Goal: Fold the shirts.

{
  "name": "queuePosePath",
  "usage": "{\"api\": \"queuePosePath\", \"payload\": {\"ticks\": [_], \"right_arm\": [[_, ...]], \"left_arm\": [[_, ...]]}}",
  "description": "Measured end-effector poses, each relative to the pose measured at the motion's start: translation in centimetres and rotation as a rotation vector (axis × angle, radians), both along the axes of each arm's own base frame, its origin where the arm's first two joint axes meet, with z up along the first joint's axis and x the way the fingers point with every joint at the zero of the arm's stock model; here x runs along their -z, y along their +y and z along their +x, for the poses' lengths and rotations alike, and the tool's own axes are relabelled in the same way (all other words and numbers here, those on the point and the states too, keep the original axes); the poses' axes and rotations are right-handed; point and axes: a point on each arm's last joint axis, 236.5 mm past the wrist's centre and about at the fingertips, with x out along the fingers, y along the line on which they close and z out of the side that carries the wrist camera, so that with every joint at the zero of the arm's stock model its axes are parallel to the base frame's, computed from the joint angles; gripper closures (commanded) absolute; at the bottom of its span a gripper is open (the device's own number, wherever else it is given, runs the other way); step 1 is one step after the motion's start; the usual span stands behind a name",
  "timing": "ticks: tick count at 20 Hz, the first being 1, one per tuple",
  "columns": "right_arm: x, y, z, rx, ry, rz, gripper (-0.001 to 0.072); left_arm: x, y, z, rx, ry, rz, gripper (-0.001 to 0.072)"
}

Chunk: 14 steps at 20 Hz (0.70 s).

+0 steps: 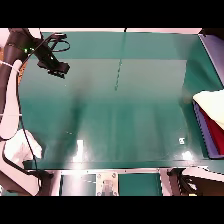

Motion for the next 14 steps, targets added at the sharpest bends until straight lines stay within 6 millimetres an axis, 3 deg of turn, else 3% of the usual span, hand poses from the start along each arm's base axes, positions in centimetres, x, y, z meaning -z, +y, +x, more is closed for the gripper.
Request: {"api": "queuePosePath", "payload": {"ticks": [1,2,3,4,5,7,8,10,12,14], "right_arm": [[0.2,0.1,-0.5,0.004,0.023,0.003,0.0697],[0.4,0.1,-1.1,0.009,0.046,0.004,0.0569],[0.5,0.2,-1.5,0.016,0.066,0.006,0.0331],[0.5,0.3,-2.0,0.025,0.085,0.011,0.0201],[0.5,0.5,-2.3,0.037,0.100,0.018,0.0199],[0.5,1.1,-2.9,0.061,0.126,0.041,0.0213],[0.5,1.4,-3.0,0.068,0.134,0.049,0.0305],[0.3,2.2,-2.3,0.061,0.126,0.068,0.0704],[-0.1,3.1,0.2,0.018,0.073,0.077,0.0700],[-0.4,4.6,4.6,-0.076,-0.030,0.080,0.0701]], "left_arm": [[0.0,-0.1,-0.1,-0.002,0.003,-0.004,0.0684],[0.0,-0.2,-0.1,-0.004,0.004,-0.009,0.0684],[0.0,-0.2,-0.1,-0.005,0.004,-0.010,0.0684],[0.0,-0.3,-0.1,-0.007,0.005,-0.015,0.0684],[0.0,-0.4,-0.1,-0.009,0.006,-0.017,0.0684],[0.0,-0.4,-0.2,-0.015,0.011,-0.018,0.0684],[-0.1,-0.4,-0.3,-0.021,0.014,-0.019,0.0684],[-0.5,-0.4,-0.5,-0.030,0.012,-0.025,0.0685],[-1.3,-0.7,-0.8,-0.041,0.005,-0.041,0.0685],[-2.3,-1.1,-1.3,-0.054,-0.003,-0.065,0.0685]]}}
